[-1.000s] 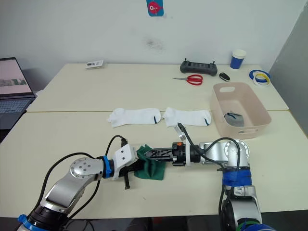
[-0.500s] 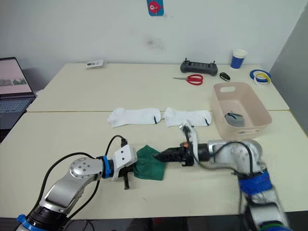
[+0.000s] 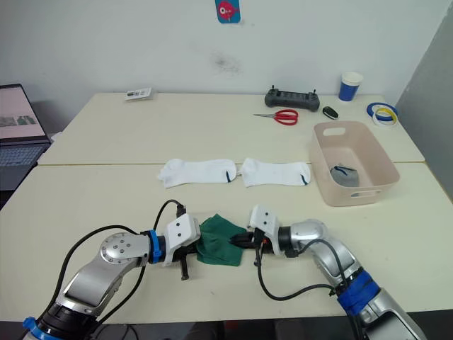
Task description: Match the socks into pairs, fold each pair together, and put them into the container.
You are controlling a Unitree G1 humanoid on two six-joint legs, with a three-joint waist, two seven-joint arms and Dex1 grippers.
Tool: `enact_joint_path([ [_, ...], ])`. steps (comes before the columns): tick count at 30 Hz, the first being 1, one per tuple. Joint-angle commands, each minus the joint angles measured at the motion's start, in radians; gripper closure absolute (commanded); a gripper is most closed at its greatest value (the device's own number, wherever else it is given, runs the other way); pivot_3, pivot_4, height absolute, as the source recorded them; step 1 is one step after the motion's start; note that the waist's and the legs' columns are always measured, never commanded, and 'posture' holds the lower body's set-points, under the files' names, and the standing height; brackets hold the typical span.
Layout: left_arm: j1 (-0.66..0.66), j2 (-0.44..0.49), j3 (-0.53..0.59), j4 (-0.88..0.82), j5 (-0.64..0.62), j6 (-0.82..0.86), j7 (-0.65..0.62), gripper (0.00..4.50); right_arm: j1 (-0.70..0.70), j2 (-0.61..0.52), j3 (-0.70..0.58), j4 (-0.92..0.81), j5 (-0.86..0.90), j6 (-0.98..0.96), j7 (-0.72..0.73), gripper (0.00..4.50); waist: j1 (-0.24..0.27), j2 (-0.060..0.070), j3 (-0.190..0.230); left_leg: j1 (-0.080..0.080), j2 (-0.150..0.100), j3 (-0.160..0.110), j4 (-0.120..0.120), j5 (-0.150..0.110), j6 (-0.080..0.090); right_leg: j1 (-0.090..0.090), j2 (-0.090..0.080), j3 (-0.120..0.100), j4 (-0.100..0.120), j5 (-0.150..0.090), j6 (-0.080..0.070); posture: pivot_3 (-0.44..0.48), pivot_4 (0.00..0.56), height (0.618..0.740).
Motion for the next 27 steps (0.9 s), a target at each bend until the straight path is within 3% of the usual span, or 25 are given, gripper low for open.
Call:
enact_joint_path([
  [1,0.031,0.036,0.023,-0.031,-0.031,0.048,-0.029,4.5,0.009,-0.003,0.023,0.019,-0.054,-0.014,0.031,4.49,0.0,0.0,0.0,0.0,0.0,0.0,0.0,0.0,0.0,0.0,0.0,0.0,0.0,0.0,0.0,0.0,0.15,0.74],
  [10,0.079,0.223,0.214,-0.077,-0.178,0.181,-0.132,4.5,0.009,0.036,0.012,0.057,-0.097,-0.036,0.057,4.49,-0.001,0.0,0.0,0.001,0.001,-0.001,0.0,0.0,0.0,0.0,0.0,0.0,0.001,0.0,0.0,0.0,0.15,0.74],
  [15,-0.001,0.228,0.303,-0.054,-0.283,0.252,-0.152,4.5,0.007,0.045,0.01,0.061,-0.115,-0.062,0.069,4.49,0.004,-0.001,0.0,0.001,0.0,0.0,0.001,0.0,0.0,0.0,0.0,-0.001,0.001,0.0,-0.001,0.0,0.15,0.74],
  [20,-0.155,0.087,0.256,-0.122,-0.371,0.325,-0.065,4.5,-0.004,0.056,0.002,0.032,-0.112,-0.071,0.088,4.49,0.008,-0.002,0.001,0.0,-0.001,0.0,0.002,0.0,0.0,0.001,0.001,-0.001,0.001,0.0,0.0,0.0,0.15,0.74],
  [24,-0.16,0.046,0.154,-0.143,-0.305,0.289,-0.054,4.5,-0.01,0.063,-0.005,0.01,-0.106,-0.061,0.097,4.49,0.003,-0.002,0.001,0.0,0.0,0.0,0.002,0.0,0.0,0.001,0.0,0.0,0.002,0.001,-0.001,0.0,0.15,0.74],
  [27,-0.116,0.067,0.085,-0.127,-0.227,0.232,-0.062,4.5,-0.013,0.071,-0.013,0.016,-0.112,-0.046,0.084,4.49,0.004,-0.002,0.001,0.0,0.0,-0.002,0.001,0.0,0.0,0.0,0.0,-0.001,0.003,0.002,-0.003,0.0,0.15,0.74],
])
